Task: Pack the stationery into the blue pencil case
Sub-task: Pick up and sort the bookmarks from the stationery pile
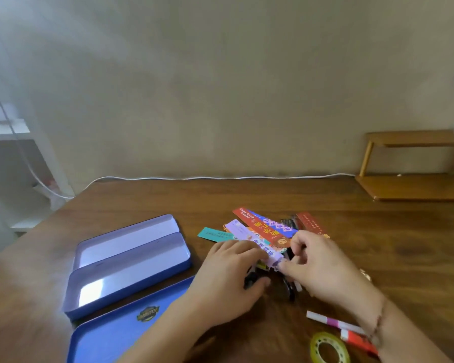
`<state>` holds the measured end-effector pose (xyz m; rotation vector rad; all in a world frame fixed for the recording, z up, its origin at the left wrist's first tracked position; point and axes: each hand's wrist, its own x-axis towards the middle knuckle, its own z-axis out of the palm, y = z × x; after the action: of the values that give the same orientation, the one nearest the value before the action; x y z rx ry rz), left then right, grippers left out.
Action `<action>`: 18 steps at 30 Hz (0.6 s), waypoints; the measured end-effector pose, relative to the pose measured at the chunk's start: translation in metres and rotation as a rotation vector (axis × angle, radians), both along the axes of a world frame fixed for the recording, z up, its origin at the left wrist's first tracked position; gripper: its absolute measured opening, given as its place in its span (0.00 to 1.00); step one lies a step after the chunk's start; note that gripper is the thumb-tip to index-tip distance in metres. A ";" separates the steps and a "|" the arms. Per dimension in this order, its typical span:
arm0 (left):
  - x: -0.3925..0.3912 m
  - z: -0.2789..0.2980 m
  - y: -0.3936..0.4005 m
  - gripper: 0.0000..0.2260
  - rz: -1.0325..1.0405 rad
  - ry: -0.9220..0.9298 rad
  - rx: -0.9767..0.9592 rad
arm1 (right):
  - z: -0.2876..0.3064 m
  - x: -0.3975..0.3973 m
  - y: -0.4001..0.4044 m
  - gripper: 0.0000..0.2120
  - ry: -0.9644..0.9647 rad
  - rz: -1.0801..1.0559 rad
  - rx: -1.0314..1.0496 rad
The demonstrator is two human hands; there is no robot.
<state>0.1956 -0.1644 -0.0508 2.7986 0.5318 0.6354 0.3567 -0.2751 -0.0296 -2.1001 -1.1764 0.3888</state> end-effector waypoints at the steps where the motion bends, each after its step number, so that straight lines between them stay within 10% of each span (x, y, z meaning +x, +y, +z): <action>1: -0.002 0.001 0.001 0.18 -0.016 -0.030 -0.023 | 0.003 0.000 -0.003 0.13 0.000 0.019 0.019; 10: -0.018 0.021 0.007 0.23 0.067 -0.363 0.070 | 0.032 0.012 -0.030 0.11 -0.411 0.204 0.472; 14: -0.023 0.021 0.011 0.07 -0.041 -0.070 -0.428 | 0.023 0.006 -0.020 0.08 -0.279 0.224 0.691; 18: -0.024 0.027 0.018 0.09 -0.039 -0.245 -0.855 | 0.011 0.008 -0.013 0.06 -0.234 0.104 0.699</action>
<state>0.1717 -0.1460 -0.0243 1.8984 0.5312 0.5545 0.3648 -0.2882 -0.0183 -1.4982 -1.3172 -0.2147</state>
